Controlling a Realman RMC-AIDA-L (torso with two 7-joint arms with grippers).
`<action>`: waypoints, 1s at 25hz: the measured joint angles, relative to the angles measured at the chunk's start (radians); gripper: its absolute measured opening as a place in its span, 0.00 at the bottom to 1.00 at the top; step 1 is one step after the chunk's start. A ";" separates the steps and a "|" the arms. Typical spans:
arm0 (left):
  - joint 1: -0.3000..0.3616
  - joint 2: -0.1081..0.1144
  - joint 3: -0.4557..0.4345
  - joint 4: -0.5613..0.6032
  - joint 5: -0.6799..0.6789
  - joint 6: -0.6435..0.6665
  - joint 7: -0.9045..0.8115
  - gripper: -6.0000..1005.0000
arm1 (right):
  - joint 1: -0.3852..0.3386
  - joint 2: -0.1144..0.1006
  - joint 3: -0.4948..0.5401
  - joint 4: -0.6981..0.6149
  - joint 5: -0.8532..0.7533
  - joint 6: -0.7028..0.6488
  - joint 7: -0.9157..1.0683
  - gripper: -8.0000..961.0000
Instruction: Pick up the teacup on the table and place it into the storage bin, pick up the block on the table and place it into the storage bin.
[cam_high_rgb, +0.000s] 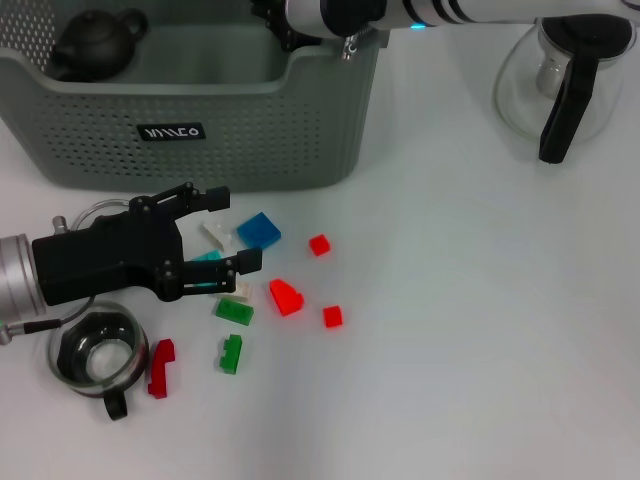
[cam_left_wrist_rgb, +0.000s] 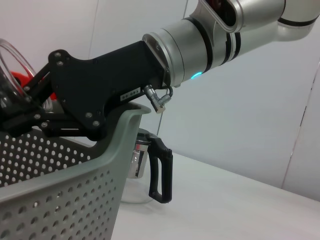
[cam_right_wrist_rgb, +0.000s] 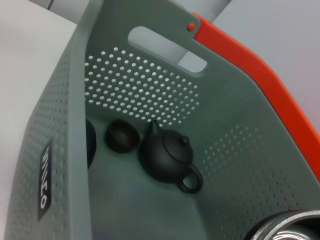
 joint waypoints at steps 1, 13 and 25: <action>0.000 0.000 0.000 0.000 0.000 0.000 0.000 0.84 | -0.001 -0.001 0.001 0.000 0.000 0.000 0.001 0.08; 0.002 -0.001 0.000 0.000 0.000 0.000 -0.001 0.83 | -0.005 -0.006 0.012 -0.008 0.000 -0.008 0.008 0.08; -0.001 0.002 -0.003 0.000 0.000 0.009 -0.004 0.83 | 0.001 -0.013 0.012 -0.011 -0.007 -0.012 0.058 0.08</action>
